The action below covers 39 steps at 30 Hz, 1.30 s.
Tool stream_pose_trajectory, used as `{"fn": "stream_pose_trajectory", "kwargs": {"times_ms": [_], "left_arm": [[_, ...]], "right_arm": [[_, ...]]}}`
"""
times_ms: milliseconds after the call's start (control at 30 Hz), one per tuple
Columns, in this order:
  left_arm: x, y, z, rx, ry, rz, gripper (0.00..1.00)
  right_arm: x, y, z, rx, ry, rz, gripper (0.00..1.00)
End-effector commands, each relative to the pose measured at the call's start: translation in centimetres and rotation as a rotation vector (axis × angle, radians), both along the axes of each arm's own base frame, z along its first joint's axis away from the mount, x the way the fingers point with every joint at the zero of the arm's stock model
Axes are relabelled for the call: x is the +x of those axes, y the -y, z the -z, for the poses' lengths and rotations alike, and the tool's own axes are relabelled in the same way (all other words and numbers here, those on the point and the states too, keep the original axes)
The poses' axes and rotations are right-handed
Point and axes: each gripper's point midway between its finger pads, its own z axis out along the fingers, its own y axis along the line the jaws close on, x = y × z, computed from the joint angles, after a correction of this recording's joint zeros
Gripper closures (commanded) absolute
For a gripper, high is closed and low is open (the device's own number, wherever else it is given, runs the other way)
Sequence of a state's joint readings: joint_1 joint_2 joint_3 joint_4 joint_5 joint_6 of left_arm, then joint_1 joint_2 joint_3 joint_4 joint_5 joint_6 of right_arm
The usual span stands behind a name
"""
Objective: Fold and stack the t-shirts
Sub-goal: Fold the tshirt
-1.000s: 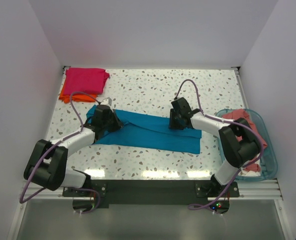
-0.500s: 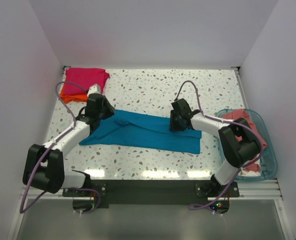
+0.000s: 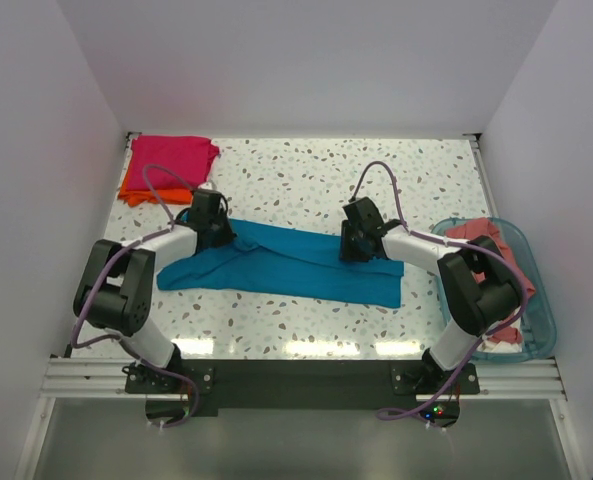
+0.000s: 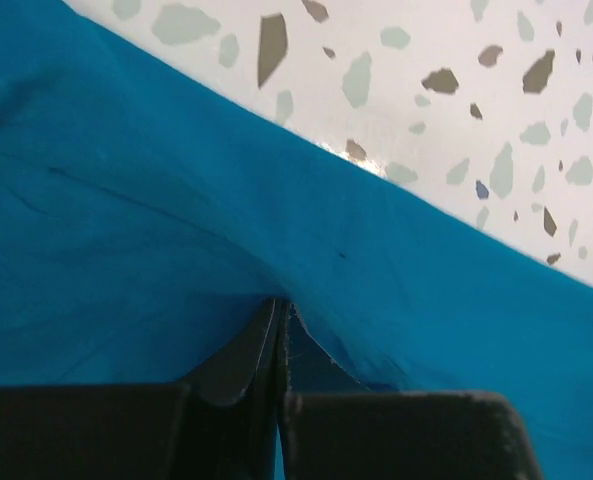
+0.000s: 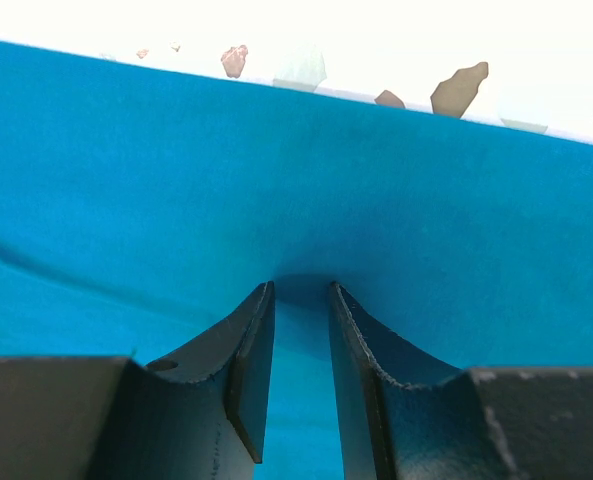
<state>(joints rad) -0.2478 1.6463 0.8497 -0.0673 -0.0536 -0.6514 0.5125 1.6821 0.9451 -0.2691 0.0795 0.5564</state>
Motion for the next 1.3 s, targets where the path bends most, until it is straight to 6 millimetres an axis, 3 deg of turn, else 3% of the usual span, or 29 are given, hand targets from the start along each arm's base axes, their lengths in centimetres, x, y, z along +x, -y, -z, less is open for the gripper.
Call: {"fn": "stream_pose_trajectory", "kwargs": {"times_ms": [0, 267, 833, 933, 1067, 1167, 1267], "left_arm": [[-1.0, 1.5, -0.8, -0.034, 0.040, 0.067, 0.97], [-3.9, 3.4, -0.8, -0.110, 0.057, 0.145, 1.00], [-9.9, 3.6, -1.5, -0.191, 0.099, 0.202, 1.00], [-9.6, 2.9, -3.3, -0.180, 0.169, 0.171, 0.96], [-7.6, 1.0, -6.3, -0.103, 0.221, 0.070, 0.84], [-6.1, -1.3, -7.4, -0.026, 0.240, -0.059, 0.74], [-4.5, -3.0, -7.0, 0.028, 0.224, -0.144, 0.72]], "right_arm": [[0.6, -0.5, -1.2, 0.022, 0.048, -0.013, 0.68], [0.7, -0.6, -1.1, 0.023, 0.050, -0.013, 0.68], [1.0, -0.6, -0.7, 0.004, 0.042, -0.016, 0.68], [1.0, -0.6, -0.8, 0.005, 0.041, -0.017, 0.68], [0.9, -0.6, -1.0, 0.005, 0.043, -0.018, 0.68], [0.8, -0.5, -1.1, 0.005, 0.046, -0.021, 0.68], [0.7, -0.7, -1.2, 0.014, 0.043, -0.027, 0.68]]}}
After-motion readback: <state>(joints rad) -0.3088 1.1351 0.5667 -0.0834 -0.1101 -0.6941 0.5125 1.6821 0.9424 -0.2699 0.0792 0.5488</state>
